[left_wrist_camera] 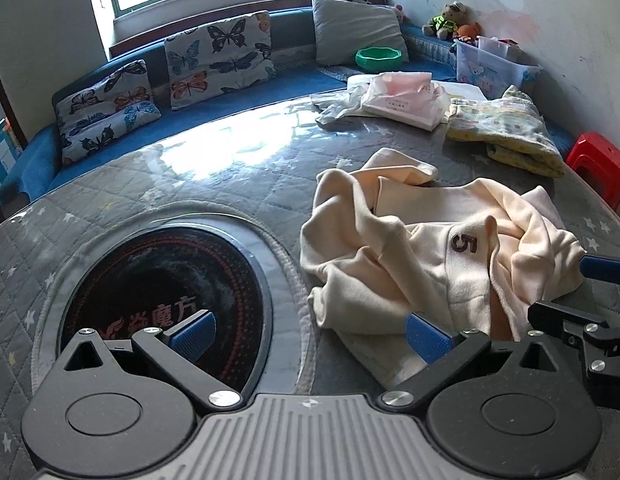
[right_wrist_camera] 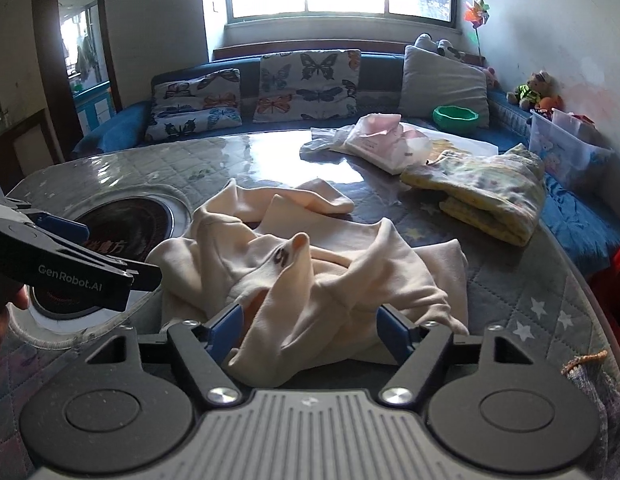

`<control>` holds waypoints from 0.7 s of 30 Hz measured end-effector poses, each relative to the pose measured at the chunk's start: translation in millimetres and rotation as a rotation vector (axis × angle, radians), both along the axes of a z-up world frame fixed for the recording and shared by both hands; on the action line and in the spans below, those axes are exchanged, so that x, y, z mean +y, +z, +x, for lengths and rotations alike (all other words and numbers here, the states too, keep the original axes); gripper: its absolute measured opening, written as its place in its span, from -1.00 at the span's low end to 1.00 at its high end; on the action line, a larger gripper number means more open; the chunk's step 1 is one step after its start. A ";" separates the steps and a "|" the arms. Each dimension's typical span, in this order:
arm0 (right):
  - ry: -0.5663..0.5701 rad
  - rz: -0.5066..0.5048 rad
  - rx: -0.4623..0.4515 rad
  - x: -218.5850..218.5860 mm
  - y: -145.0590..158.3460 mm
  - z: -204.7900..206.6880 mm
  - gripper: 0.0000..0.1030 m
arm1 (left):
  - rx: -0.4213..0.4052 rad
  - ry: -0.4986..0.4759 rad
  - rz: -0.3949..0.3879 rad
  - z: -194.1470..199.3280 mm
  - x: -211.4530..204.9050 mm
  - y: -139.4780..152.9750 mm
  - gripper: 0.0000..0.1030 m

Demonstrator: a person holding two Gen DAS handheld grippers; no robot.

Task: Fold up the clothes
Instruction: 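Lower the right tool onto the sweatshirt and close it on the fabric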

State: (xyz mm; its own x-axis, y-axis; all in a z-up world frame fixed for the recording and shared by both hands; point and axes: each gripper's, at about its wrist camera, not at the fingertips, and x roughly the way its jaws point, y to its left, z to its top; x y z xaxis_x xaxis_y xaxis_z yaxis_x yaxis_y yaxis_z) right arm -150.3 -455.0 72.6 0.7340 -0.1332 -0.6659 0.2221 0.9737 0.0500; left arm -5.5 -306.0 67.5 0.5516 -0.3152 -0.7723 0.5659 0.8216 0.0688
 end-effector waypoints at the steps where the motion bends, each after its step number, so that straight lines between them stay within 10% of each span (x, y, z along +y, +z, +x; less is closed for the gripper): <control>1: -0.004 0.002 0.001 -1.5 -0.5 0.9 0.42 | 0.002 0.001 -0.001 1.8 -1.8 -0.2 1.00; 21: -0.074 0.074 0.003 -34.2 -10.9 33.1 -0.14 | 0.085 0.098 -0.039 65.3 -40.3 2.1 0.95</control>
State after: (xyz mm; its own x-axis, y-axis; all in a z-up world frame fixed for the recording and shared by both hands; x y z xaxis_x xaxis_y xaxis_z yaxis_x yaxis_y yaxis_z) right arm -117.2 -489.3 61.7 0.7216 -0.1374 -0.6785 0.2940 0.9482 0.1207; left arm 59.7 -346.3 69.6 0.5141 -0.2938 -0.8058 0.4855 0.8742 -0.0089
